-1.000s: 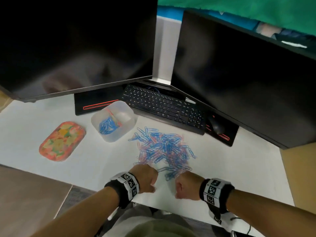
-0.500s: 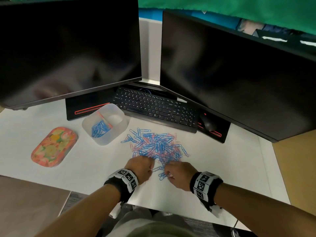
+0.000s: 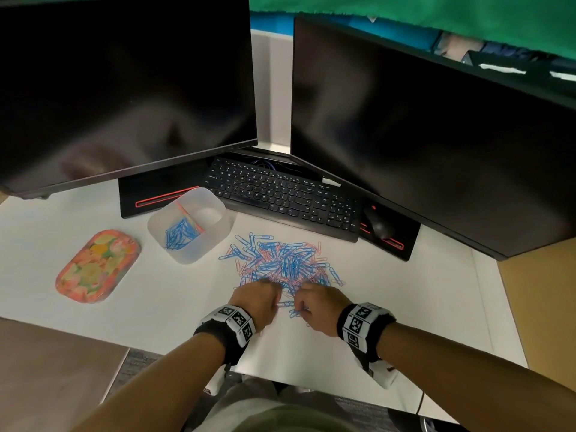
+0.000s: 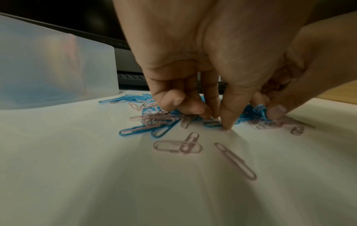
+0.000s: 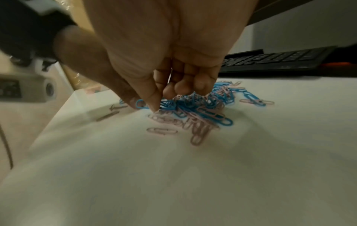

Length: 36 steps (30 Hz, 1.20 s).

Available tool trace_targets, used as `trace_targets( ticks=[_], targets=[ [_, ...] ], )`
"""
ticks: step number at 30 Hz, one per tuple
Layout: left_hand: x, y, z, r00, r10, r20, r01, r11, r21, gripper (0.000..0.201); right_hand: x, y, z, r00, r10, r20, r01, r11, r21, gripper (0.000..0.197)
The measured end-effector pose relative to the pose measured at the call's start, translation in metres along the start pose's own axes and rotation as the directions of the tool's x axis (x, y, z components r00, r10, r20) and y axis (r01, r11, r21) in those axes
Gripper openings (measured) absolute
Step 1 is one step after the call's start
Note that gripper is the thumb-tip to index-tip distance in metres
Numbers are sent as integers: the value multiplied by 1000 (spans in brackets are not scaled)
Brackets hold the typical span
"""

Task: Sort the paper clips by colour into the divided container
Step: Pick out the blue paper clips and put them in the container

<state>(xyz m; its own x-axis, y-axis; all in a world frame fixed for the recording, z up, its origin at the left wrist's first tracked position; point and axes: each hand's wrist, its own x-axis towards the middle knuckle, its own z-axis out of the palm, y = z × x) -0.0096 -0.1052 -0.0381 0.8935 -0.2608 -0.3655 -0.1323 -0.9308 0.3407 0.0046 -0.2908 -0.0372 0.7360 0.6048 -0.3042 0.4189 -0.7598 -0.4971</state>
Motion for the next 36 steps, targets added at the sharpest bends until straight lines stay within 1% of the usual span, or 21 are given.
trace_targets(
  ticks=[3,5,7,8,9,10,12,14,16,17,19,21,22,23,25,29,30,31,32,34,36],
  targets=[
    [2,-1,3,1000,23,-3,-23,994,-103,24,2,3,-8,996,82,-38,-75,985,157,5],
    [5,3,2,998,53,-21,-56,983,-176,31,4,3,-15,989,138,-52,-115,943,312,14],
    [7,11,-2,997,57,-53,-70,954,-293,24,7,5,-20,977,208,-48,-166,881,444,23],
    [8,14,-5,998,29,-56,-49,923,-381,18,8,6,-22,968,244,-55,-188,856,482,23],
    [11,16,-7,999,-7,-52,-19,875,-484,13,10,7,-24,959,277,-65,-207,835,511,21],
    [13,17,-8,998,-47,-37,16,805,-594,11,12,7,-27,950,303,-78,-215,813,542,17],
    [19,18,-11,991,-135,-19,74,646,-760,15,16,3,-32,933,344,-102,-208,750,628,13],
    [24,19,-16,975,-222,-13,111,535,-837,20,20,-3,-37,925,367,-97,-188,665,723,13],
    [26,20,-23,958,-286,11,140,438,-888,23,22,-6,-39,926,367,-89,-172,620,766,14],
    [26,18,-25,953,-302,20,148,409,-901,23,23,-5,-38,926,365,-91,-180,642,746,14],
    [25,10,-26,954,-300,14,144,416,-898,21,21,-3,-34,944,308,-114,-190,795,576,11],
    [24,-3,-24,956,-292,24,152,424,-893,16,18,-4,-26,983,175,-63,-143,928,344,12],
    [23,-9,-24,954,-299,31,158,411,-898,14,17,-5,-21,993,114,-18,-106,965,241,13],
    [23,-14,-24,950,-310,40,165,388,-907,13,17,-6,-17,998,65,20,-68,984,163,14],
    [21,-23,-27,935,-346,79,188,293,-938,17,19,-9,-11,998,7,67,-12,997,77,16],
    [14,-35,-39,888,-432,155,219,102,-970,17,23,-15,-7,996,-51,70,51,999,5,16],
    [13,-38,-41,878,-447,170,228,78,-971,15,24,-16,-7,996,-49,75,49,999,6,16],
    [11,-40,-42,874,-455,170,245,109,-963,14,24,-17,-7,996,-37,82,36,999,18,17],
    [10,-43,-41,881,-449,152,265,201,-943,13,25,-17,-8,996,-18,89,15,999,37,18],
    [8,-44,-36,924,-373,86,270,475,-838,11,25,-16,-9,994,19,106,-27,997,79,20],
    [5,-39,-31,968,-245,46,214,723,-657,10,25,-15,-11,991,41,123,-53,994,95,22]
  ],
)
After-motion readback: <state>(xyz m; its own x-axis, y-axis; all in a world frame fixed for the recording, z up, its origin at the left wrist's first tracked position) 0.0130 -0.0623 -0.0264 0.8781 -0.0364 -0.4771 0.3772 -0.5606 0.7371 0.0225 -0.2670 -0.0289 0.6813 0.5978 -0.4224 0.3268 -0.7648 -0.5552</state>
